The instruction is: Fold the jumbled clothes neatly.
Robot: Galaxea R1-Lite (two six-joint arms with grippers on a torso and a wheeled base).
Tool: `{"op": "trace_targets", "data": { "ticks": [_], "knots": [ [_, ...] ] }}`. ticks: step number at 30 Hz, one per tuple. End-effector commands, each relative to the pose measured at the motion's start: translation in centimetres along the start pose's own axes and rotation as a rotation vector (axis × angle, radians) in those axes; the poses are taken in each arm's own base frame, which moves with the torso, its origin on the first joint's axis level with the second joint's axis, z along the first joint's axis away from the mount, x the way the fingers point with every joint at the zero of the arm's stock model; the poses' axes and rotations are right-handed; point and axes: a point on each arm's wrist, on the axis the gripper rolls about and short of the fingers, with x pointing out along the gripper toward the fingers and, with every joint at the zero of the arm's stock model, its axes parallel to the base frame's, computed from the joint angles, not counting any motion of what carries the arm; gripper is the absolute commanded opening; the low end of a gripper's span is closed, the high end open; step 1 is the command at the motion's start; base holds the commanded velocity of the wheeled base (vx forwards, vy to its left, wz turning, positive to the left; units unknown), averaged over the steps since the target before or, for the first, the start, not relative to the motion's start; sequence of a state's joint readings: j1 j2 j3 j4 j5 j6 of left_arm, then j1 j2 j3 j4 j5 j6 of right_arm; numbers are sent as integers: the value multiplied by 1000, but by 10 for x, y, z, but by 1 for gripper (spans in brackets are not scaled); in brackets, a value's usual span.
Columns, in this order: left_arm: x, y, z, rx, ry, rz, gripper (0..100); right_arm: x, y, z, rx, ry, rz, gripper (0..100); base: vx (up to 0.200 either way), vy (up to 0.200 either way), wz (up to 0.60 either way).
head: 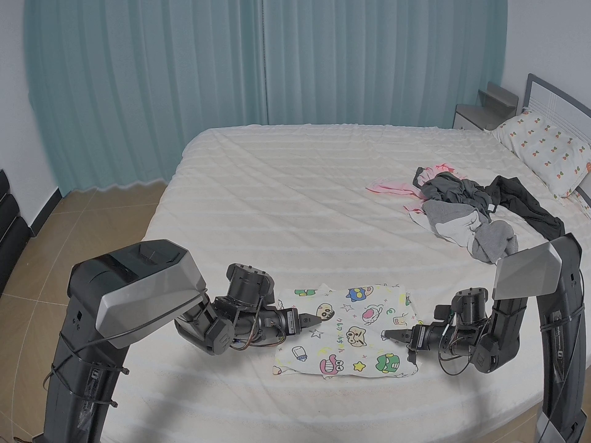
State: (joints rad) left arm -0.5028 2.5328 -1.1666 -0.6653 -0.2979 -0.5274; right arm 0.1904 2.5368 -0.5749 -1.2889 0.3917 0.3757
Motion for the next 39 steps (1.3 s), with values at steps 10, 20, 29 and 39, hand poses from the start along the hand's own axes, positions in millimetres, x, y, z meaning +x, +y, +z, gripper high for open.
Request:
{"op": "trace_targets", "data": {
  "ticks": [10, 20, 29, 39],
  "knots": [
    [10, -5, -1, 13, 3, -17, 0, 10, 6, 8, -53, 2, 71, 100, 0, 0, 0],
    [9, -7, -6, 18, 5, 1, 0, 4, 8, 9, -112, -76, 101, 0, 0, 0, 0],
    [-4, -5, -14, 26, -60, -28, 0, -5, 23, 15, -104, -150, 212, 0, 0, 0, 0],
    [-31, -23, 3, -38, -120, -63, 0, -14, 40, 12, -18, -123, 238, 0, 0, 0, 0]
  ]
}}
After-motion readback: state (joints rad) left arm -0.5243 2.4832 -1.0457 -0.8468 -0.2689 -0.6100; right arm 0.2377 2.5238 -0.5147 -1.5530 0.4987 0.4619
